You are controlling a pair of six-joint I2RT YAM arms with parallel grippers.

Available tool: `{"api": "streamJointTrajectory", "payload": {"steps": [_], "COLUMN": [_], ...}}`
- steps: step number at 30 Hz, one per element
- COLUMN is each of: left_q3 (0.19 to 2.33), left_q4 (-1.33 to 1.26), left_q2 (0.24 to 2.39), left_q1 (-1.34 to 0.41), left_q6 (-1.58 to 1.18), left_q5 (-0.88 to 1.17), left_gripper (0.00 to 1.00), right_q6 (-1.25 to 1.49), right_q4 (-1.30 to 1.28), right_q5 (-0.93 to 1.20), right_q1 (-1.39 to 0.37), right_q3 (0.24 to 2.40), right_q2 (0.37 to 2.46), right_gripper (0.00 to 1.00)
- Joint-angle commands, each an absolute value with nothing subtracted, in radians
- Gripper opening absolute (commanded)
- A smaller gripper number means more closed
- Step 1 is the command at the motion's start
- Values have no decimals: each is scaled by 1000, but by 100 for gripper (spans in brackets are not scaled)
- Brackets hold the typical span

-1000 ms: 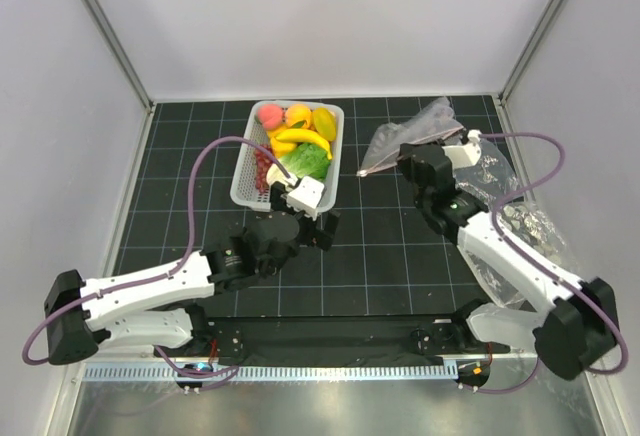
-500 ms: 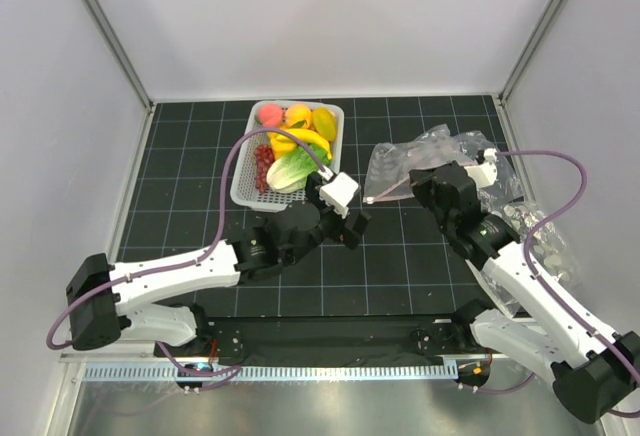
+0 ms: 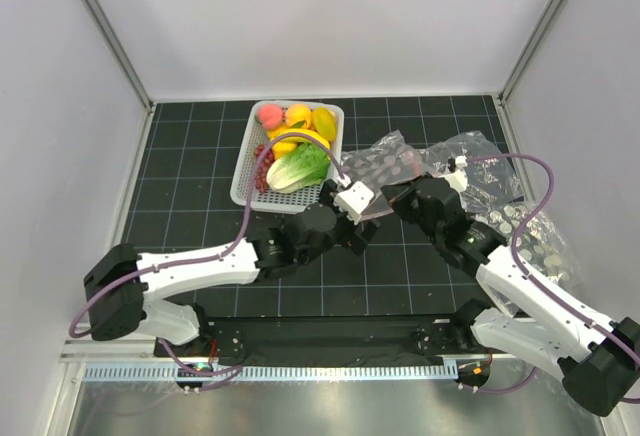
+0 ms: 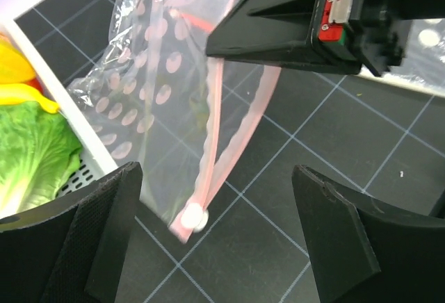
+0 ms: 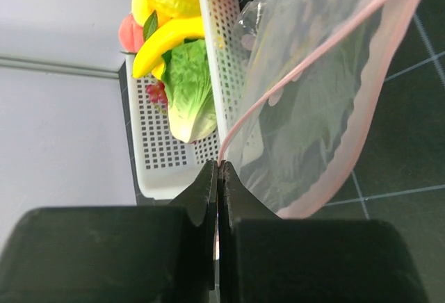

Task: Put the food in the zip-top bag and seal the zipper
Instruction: Adjust the zipper on the food storage bag.

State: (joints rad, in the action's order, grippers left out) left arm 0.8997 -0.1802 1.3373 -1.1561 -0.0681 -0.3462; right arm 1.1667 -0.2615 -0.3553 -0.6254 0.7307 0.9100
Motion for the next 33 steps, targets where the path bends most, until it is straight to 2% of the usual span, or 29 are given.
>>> {"api": "streamJointTrajectory", "payload": {"steps": [1, 4, 7, 8, 10, 16, 17, 19, 20, 23, 24, 26, 27, 30, 33], "left_q3": [971, 988, 1000, 1005, 1009, 1005, 1008, 1020, 1025, 1032, 1031, 1026, 1022, 1012, 1011], "left_q4": [-195, -199, -202, -198, -198, -199, -193, -180, -166, -144, -140, -126, -123, -117, -104], "left_q2": [1390, 1428, 1454, 1462, 1473, 1470, 1471, 1480, 1485, 1489, 1489, 1480, 1477, 1467, 1468], "left_q1": [-1152, -1149, -1141, -1138, -1126, -1089, -1086, -1078, -1075, -1048, -1029, -1006, -988, -966, -951], "left_q6": [-55, -55, -57, -64, -67, -115, -118, -141, -152, -210, -225, -274, -288, -311, -333], "left_q5": [-367, -393, -413, -422, -425, -414, -414, -423, -428, -428, -413, -393, -388, -394, -423], "left_gripper": [91, 89, 81, 74, 68, 34, 19, 1, 0, 0, 0, 0, 0, 0, 0], "right_q6": [1213, 1232, 1242, 1243, 1244, 1243, 1244, 1244, 1246, 1232, 1206, 1198, 1193, 1189, 1181], "right_q4": [-213, -187, -173, -170, -170, -167, -164, -161, -157, -129, -109, -66, -52, -29, -64], "right_q5": [-356, -351, -353, -354, -351, -354, -353, -354, -359, -361, -357, -359, -356, -345, -353], "right_q1": [-656, -670, -686, -690, -693, -698, -699, -699, -699, -698, -699, -699, -699, -699, -699], "right_q3": [736, 723, 712, 712, 713, 710, 709, 706, 706, 701, 689, 673, 661, 653, 673], "right_q2": [910, 907, 907, 907, 910, 910, 910, 911, 914, 919, 917, 911, 910, 911, 926], "right_gripper": [1, 1, 1, 1, 1, 1, 1, 1, 1, 15, 28, 42, 53, 64, 64]}}
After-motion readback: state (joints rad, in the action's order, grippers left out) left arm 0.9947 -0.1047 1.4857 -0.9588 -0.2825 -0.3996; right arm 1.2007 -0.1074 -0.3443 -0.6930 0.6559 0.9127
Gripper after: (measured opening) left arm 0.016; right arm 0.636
